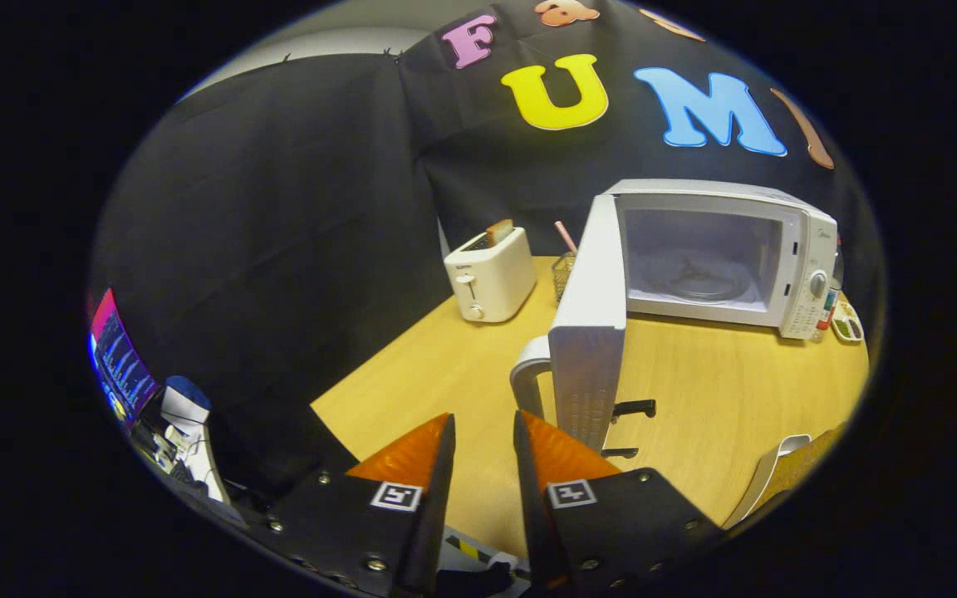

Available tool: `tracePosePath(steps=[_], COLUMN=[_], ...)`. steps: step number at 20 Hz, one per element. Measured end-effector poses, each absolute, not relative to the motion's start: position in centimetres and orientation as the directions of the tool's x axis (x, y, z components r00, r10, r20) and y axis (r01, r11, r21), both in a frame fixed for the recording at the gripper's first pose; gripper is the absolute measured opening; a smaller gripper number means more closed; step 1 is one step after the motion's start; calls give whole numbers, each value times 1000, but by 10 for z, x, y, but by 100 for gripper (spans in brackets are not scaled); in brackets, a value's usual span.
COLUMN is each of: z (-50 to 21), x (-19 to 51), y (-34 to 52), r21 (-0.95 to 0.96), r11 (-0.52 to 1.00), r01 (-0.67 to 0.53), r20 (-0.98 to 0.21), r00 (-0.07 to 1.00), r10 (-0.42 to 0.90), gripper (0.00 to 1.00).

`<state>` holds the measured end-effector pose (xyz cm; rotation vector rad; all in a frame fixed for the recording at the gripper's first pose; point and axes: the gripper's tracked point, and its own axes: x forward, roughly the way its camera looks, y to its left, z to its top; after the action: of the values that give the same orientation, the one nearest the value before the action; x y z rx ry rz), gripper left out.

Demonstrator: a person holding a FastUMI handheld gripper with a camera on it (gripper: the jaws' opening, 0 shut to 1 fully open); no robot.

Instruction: Open the microwave, put the food inside, and close the microwave door.

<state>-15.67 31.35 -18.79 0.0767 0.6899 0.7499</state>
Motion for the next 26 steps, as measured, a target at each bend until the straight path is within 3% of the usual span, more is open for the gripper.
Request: tracePosePath(steps=[1,2,4,5,13,19,26], z=[-175,-163,-137,-126,-75,-82,-110], x=[-160,-161,-158,-154,-106,-76,-70], y=[311,310,300,293,191,95,7], r21=[320,336,351,357,435,412,458], r11=[720,702,686,683,754,837,866], r01=[-616,-628,-638,-637,-492,-360,-201], r20=[-530,-511,-476,-460,-425,-465,-543], r00=[514,505,509,516,626,707,708], r10=[675,696,717,722,653,533,452], gripper=[52,71,92,96,96,96,96])
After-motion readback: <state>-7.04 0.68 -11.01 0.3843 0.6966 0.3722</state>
